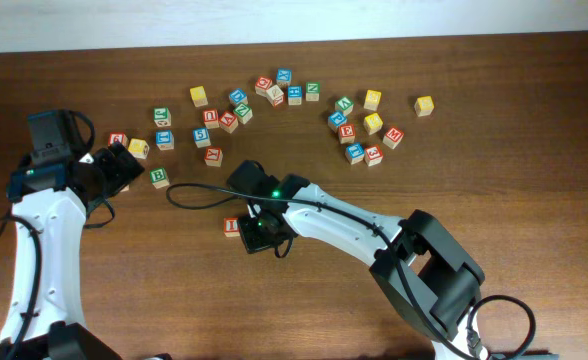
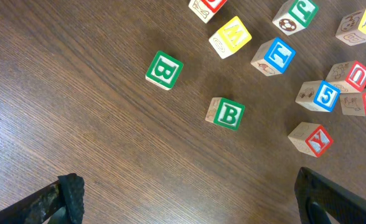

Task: Spell out ICRA
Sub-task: 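Lift the right gripper away from the row toward the far blocks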

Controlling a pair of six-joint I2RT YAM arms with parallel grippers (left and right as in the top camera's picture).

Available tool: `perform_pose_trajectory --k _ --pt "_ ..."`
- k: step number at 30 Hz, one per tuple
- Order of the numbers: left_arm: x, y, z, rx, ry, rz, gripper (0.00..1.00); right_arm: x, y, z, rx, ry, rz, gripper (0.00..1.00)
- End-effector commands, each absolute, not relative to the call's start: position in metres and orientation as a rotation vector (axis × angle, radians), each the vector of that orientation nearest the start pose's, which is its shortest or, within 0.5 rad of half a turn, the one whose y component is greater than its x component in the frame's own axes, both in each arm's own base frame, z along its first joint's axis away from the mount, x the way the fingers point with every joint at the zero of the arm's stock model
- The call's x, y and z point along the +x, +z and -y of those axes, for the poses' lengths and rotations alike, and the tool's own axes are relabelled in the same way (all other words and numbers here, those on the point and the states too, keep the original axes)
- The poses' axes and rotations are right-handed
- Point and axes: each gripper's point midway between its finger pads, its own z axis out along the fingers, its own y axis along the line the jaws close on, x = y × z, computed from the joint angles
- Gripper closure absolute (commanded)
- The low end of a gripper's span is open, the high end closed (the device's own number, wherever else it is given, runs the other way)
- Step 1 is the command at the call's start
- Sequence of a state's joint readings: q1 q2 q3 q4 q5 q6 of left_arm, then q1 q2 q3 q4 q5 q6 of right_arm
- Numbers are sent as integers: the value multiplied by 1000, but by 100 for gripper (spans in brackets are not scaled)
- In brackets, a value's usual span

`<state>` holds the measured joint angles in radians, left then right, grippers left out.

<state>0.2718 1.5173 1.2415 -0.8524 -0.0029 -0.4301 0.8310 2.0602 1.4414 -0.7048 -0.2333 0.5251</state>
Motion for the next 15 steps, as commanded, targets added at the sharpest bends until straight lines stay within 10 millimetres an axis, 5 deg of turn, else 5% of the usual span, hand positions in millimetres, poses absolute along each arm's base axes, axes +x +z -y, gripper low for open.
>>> perform_pose_trajectory --k 1,15 --pt "350 146 -99 -938 -53 -2532 1 266 14 -349 -497 498 -3015 96" --pt "350 146 -99 -938 -53 -2532 1 247 7 -315 -471 326 -3149 96"
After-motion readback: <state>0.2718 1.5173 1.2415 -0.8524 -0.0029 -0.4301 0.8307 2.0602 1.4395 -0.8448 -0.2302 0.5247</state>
